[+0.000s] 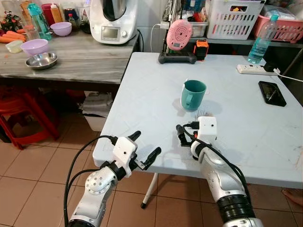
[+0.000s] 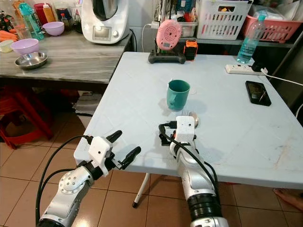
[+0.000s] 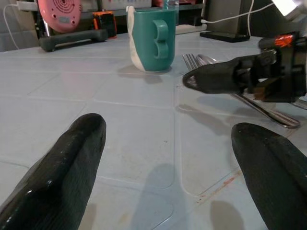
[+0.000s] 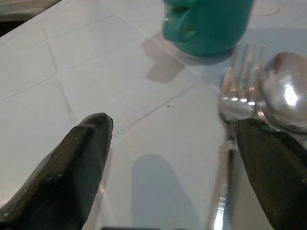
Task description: Setting the table
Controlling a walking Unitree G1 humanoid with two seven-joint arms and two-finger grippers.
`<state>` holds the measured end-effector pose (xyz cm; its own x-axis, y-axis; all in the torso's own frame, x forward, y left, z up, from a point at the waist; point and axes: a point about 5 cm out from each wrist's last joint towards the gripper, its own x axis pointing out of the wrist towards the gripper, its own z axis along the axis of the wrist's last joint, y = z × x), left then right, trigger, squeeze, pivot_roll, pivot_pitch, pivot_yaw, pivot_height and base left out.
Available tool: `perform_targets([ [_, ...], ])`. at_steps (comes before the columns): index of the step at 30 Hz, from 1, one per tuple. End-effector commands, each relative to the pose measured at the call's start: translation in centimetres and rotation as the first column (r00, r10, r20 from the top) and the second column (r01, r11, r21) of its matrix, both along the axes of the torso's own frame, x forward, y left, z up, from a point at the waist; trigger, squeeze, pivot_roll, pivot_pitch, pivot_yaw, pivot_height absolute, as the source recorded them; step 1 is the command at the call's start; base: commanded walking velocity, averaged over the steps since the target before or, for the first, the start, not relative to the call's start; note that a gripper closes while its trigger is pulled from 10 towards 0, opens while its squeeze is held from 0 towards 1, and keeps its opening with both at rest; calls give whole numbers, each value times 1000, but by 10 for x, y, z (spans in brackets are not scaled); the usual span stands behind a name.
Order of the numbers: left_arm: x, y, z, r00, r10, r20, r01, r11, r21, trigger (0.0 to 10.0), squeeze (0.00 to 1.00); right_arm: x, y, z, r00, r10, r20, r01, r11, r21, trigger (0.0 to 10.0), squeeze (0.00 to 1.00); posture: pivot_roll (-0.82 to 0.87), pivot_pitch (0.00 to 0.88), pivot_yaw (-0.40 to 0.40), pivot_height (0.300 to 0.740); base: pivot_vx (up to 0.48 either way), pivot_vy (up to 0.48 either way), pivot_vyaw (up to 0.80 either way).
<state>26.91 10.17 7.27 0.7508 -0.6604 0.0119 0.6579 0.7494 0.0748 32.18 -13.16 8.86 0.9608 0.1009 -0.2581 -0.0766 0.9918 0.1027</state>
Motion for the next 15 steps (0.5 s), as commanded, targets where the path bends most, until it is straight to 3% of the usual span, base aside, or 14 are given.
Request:
perform_targets([
  [1, 1, 0, 4, 1000, -8, 27, 7, 1000, 10, 10000, 0, -1, -7, 4, 999, -30, 23, 30, 999, -22, 10000, 0, -45, 0, -13, 740, 0, 0, 0],
  [10, 2, -6, 5, 998, -56, 32, 56, 998, 14, 10000, 0, -6, -15, -10, 996, -61, -61, 60, 998, -21, 10000, 0, -57, 0, -5, 740, 0, 0, 0],
  [15, -1, -13, 4, 994, -102, 27, 101, 995, 17, 10000, 0, 3, -12, -7, 997, -34, -63, 33, 999, -19, 10000, 0, -61, 0, -2, 740, 0, 0, 0],
])
